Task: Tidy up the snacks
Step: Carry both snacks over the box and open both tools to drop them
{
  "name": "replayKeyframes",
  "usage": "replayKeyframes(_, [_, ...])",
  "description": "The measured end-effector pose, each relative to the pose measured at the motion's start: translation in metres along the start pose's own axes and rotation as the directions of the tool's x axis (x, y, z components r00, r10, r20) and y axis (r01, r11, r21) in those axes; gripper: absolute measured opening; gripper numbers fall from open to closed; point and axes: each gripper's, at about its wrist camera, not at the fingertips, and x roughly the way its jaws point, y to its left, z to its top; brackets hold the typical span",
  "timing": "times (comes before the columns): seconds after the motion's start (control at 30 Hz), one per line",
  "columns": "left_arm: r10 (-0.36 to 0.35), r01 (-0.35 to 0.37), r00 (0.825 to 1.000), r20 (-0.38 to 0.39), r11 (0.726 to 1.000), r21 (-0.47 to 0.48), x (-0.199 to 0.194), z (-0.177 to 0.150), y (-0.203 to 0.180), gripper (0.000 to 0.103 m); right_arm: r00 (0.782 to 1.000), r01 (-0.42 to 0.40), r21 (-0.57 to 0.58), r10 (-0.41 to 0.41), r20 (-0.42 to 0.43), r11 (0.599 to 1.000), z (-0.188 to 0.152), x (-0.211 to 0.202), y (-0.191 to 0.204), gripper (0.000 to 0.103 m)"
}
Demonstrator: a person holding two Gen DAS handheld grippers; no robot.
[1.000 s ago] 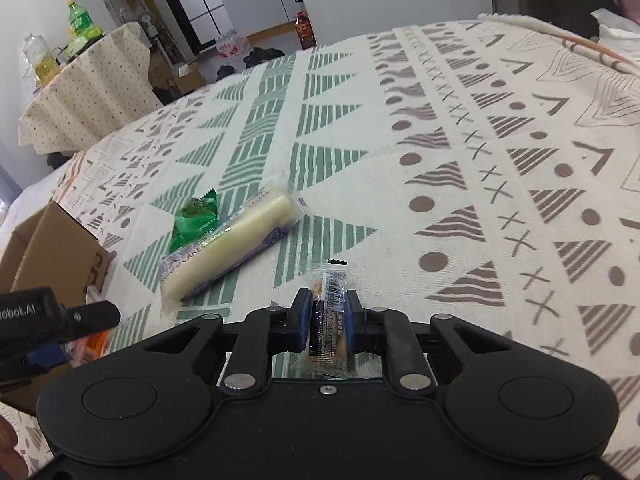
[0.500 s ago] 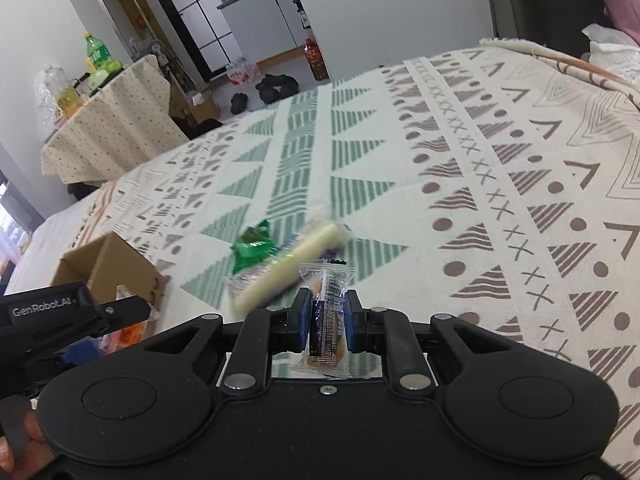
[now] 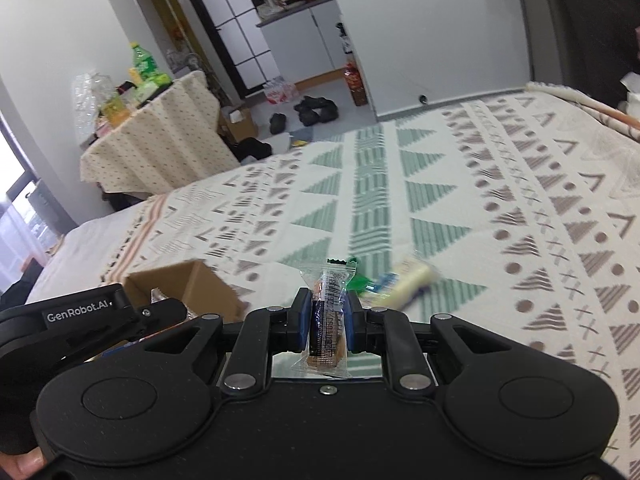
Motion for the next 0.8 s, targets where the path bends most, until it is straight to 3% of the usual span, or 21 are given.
replayKeyframes(0.3, [-0.008,0.009,1.000,0.018,0.996,-0.083,-0.011,0.024,0.030,0.049,0.999,-0.048,-0.034,0.048,0.010,0.998,0.007,0.007,0.044,0.017])
replayKeyframes(0.8, [0.046,-0.041,0.999,0.019,0.972,-0.229,-0.008,0.053,0.088,0.049,0.993,-0.112,-0.063,0.110,-0.030,0.992,0.005,0.040,0.104,0.017])
